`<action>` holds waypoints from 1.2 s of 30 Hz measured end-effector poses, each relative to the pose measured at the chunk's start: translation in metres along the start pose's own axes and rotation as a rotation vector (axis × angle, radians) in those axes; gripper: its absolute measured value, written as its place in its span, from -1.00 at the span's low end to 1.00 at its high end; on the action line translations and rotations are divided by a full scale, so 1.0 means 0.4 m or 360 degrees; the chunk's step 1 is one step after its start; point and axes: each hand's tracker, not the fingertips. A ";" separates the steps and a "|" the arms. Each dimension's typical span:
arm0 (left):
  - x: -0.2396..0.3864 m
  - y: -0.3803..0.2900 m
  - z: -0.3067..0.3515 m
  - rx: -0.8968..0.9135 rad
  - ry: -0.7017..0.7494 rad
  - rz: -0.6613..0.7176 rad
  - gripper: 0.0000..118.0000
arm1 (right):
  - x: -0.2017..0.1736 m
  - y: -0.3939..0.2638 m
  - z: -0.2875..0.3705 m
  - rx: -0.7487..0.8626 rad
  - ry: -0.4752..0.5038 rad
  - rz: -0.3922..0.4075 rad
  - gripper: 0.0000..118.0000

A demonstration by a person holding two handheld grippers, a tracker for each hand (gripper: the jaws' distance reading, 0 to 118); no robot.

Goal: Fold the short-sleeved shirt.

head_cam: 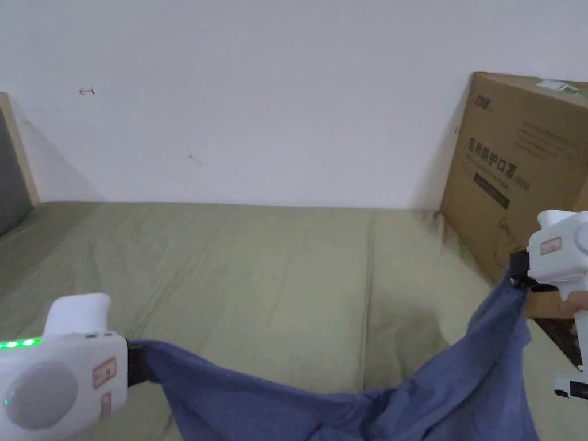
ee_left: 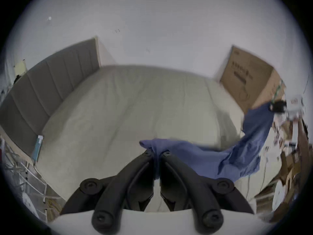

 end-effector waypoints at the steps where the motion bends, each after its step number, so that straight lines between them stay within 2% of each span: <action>1: -0.005 0.044 0.021 0.0056 0.0007 -0.0013 -0.93 | 0.021 0.021 0.039 0.0040 -0.0017 -0.0038 -0.97; 3: -0.002 0.120 0.067 0.0163 0.0112 -0.0142 -0.93 | 0.055 0.054 0.110 0.0113 -0.0039 -0.0070 -0.97; 6: -0.027 0.217 0.130 0.0280 0.0141 -0.0180 -0.93 | 0.109 0.103 0.191 0.0202 -0.0052 -0.0151 -0.97; 8: -0.046 0.290 0.148 0.0306 0.0244 -0.0232 -0.93 | 0.142 0.138 0.234 0.0264 -0.0049 -0.0229 -0.97; 9: -0.053 0.321 0.155 0.0325 0.0281 -0.0252 -0.93 | 0.143 0.153 0.255 0.0273 -0.0094 -0.0263 -0.97; 12: -0.076 0.415 0.173 0.0342 0.0310 -0.0283 -0.93 | 0.151 0.203 0.294 0.0305 -0.0080 -0.0281 -0.97; 15: -0.096 0.480 0.192 0.0386 0.0321 -0.0265 -0.93 | 0.144 0.231 0.322 0.0345 0.0013 -0.0340 -0.97; 18: -0.119 0.533 0.188 0.0402 0.0280 -0.0168 -0.93 | 0.103 0.258 0.310 0.0349 0.0018 -0.0316 -0.97; 21: -0.129 0.565 0.143 0.0375 0.0377 -0.0233 -0.93 | 0.058 0.285 0.272 0.0323 0.0064 -0.0313 -0.97; 24: -0.158 0.611 0.072 0.0342 0.0395 -0.0206 -0.93 | 0.007 0.322 0.203 0.0286 0.0074 -0.0322 -0.97; 25: -0.170 0.629 0.050 0.0334 0.0387 -0.0132 -0.93 | -0.013 0.333 0.178 0.0274 0.0081 -0.0325 -0.97; 29: -0.222 0.698 -0.063 0.0301 0.0439 -0.0150 -0.93 | -0.095 0.396 0.071 0.0220 0.0088 -0.0225 -0.97; 36: -0.304 0.830 -0.218 0.0314 0.0526 -0.0129 -0.93 | -0.238 0.535 -0.078 0.0256 0.0147 -0.0207 -0.97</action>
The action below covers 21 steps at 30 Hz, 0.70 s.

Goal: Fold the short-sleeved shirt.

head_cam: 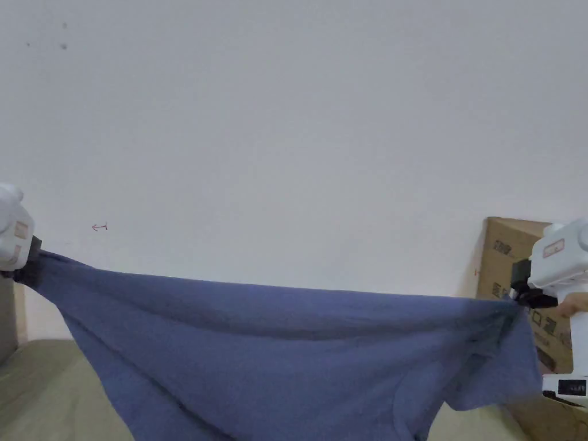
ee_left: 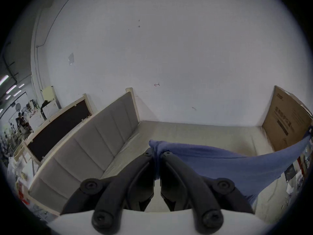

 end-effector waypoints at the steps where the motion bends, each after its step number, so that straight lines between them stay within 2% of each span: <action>1: -0.005 0.012 -0.012 0.0031 0.0016 0.0022 -0.93 | -0.017 0.014 -0.016 0.0023 0.0018 0.0014 -0.97; 7: -0.015 0.018 -0.072 0.0163 0.0045 0.0074 -0.93 | -0.052 0.059 -0.080 0.0128 0.0078 -0.0013 -0.97; 11: -0.004 -0.057 -0.142 0.0063 0.0032 0.0134 -0.93 | -0.036 -0.001 -0.149 0.0024 0.0056 -0.0005 -0.97; 18: 0.103 -0.379 -0.274 -0.0237 0.0130 0.0003 -0.93 | 0.047 -0.275 -0.324 -0.0329 -0.0041 -0.0095 -0.97; 21: 0.127 -0.550 -0.313 -0.0496 0.0071 -0.0081 -0.94 | 0.102 -0.426 -0.381 -0.0541 -0.0093 -0.0081 -0.97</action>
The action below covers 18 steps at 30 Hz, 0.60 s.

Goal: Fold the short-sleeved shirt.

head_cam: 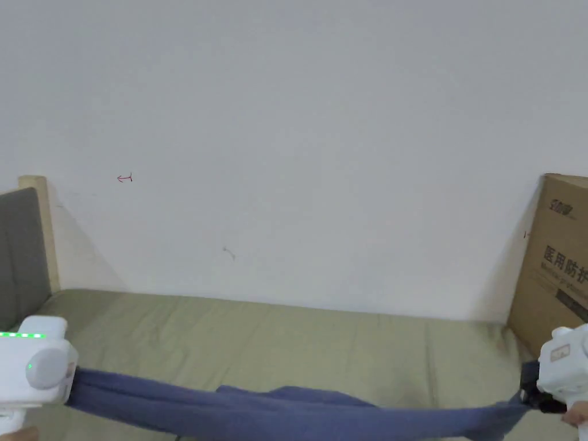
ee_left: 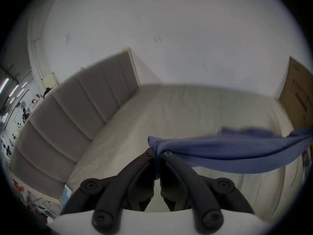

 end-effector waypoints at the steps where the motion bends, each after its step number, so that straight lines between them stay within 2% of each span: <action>1: 0.003 -0.055 -0.014 -0.0043 -0.0018 -0.0004 -0.94 | 0.021 -0.046 -0.024 -0.0043 -0.0028 0.0017 -0.97; 2: 0.006 -0.105 -0.024 -0.0086 -0.0020 -0.0025 -0.94 | 0.040 -0.094 -0.040 -0.0088 -0.0060 0.0035 -0.97; 4: -0.001 -0.192 -0.027 -0.0111 -0.0038 -0.0029 -0.94 | 0.082 -0.169 -0.080 -0.0153 -0.0087 0.0172 -0.97; 6: -0.020 -0.272 -0.005 -0.0155 -0.0035 -0.0041 -0.94 | 0.113 -0.254 -0.083 -0.0207 -0.0125 0.0240 -0.97; 9: -0.062 -0.387 0.040 -0.0225 -0.0112 0.0051 -0.94 | 0.170 -0.365 -0.060 -0.0244 -0.0106 0.0174 -0.97; 11: -0.084 -0.463 0.079 -0.0266 -0.0099 0.0007 -0.94 | 0.204 -0.437 -0.019 -0.0257 -0.0090 0.0144 -0.97; 12: -0.094 -0.497 0.098 -0.0263 -0.0076 0.0000 -0.94 | 0.219 -0.464 -0.007 -0.0279 -0.0089 0.0149 -0.97; 14: -0.127 -0.577 0.148 -0.0322 -0.0064 -0.0025 -0.94 | 0.253 -0.532 0.031 -0.0328 -0.0122 0.0263 -0.97; 15: -0.143 -0.612 0.168 -0.0327 -0.0070 -0.0009 -0.94 | 0.269 -0.559 0.049 -0.0336 -0.0146 0.0260 -0.97; 18: -0.193 -0.713 0.231 -0.0378 -0.0124 0.0074 -0.94 | 0.340 -0.644 0.109 -0.0334 -0.0067 0.0098 -0.97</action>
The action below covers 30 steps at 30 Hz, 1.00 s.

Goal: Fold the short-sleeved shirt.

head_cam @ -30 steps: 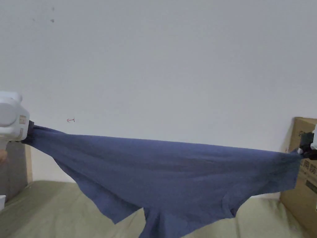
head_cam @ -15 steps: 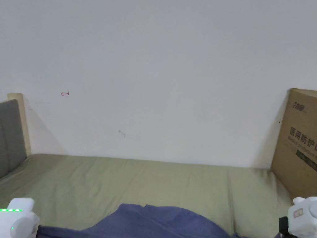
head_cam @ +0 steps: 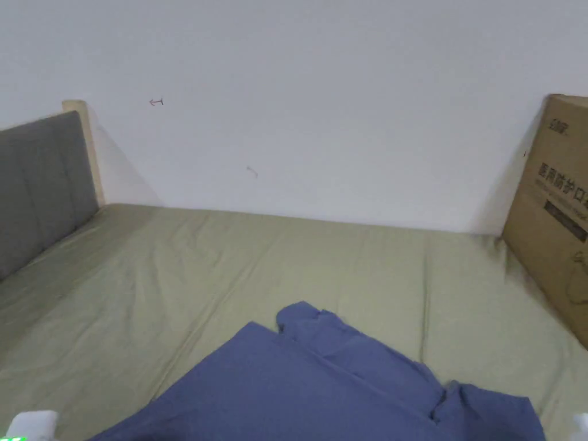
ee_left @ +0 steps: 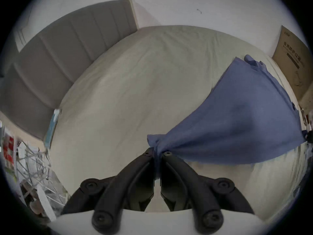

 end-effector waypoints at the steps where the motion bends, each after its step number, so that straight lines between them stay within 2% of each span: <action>1: -0.013 -0.037 0.017 -0.0005 -0.0026 0.0012 -0.94 | 0.020 -0.034 0.007 -0.0003 0.0031 -0.0082 -0.97; 2: -0.020 -0.072 0.032 -0.0009 -0.0024 0.0014 -0.94 | 0.036 -0.068 0.015 -0.0006 0.0049 -0.0120 -0.97; 5: -0.025 -0.157 0.073 -0.0016 0.0021 -0.0100 -0.93 | 0.052 -0.155 0.042 -0.0018 0.0018 -0.0092 -0.97; 8: -0.039 -0.218 0.104 -0.0016 -0.0016 -0.0059 -0.93 | 0.076 -0.216 0.062 -0.0017 0.0022 -0.0085 -0.97; 10: -0.055 -0.247 0.119 -0.0015 -0.0029 -0.0049 -0.93 | 0.094 -0.241 0.071 -0.0009 0.0067 -0.0156 -0.97; 13: -0.075 -0.269 0.132 -0.0004 -0.0022 -0.0031 -0.93 | 0.114 -0.259 0.086 0.0002 0.0071 -0.0187 -0.97; 15: -0.083 -0.273 0.133 0.0004 -0.0061 0.0004 -0.85 | 0.121 -0.271 0.092 0.0022 0.0098 -0.0194 -0.97; 16: -0.081 -0.273 0.134 0.0007 -0.0058 0.0012 -0.67 | 0.122 -0.276 0.094 0.0042 0.0105 -0.0200 -0.95; 17: -0.075 -0.270 0.137 0.0006 -0.0040 0.0009 -0.24 | 0.119 -0.274 0.094 0.0054 0.0109 -0.0213 -0.74; 19: -0.062 -0.264 0.142 -0.0007 0.0002 -0.0017 0.52 | 0.113 -0.279 0.095 0.0075 0.0041 -0.0210 -0.01; 20: -0.061 -0.262 0.149 0.0003 -0.0005 -0.0019 0.80 | 0.113 -0.281 0.098 0.0083 -0.0006 -0.0181 0.26; 21: -0.058 -0.257 0.161 0.0024 -0.0030 -0.0014 0.85 | 0.112 -0.279 0.099 0.0084 -0.0019 -0.0173 0.25; 27: 0.047 -0.194 0.244 0.0167 -0.0240 -0.0042 0.80 | 0.085 -0.296 0.192 0.0240 0.0059 -0.0183 0.24; 28: 0.073 -0.182 0.262 0.0206 -0.0286 -0.0060 0.66 | 0.077 -0.298 0.209 0.0259 0.0086 -0.0172 0.18; 29: 0.095 -0.172 0.276 0.0223 -0.0313 -0.0073 0.17 | 0.069 -0.300 0.226 0.0304 0.0112 -0.0159 -0.02; 30: 0.120 -0.163 0.284 0.0225 -0.0357 -0.0109 -0.36 | 0.062 -0.310 0.244 0.0343 0.0110 -0.0151 -0.36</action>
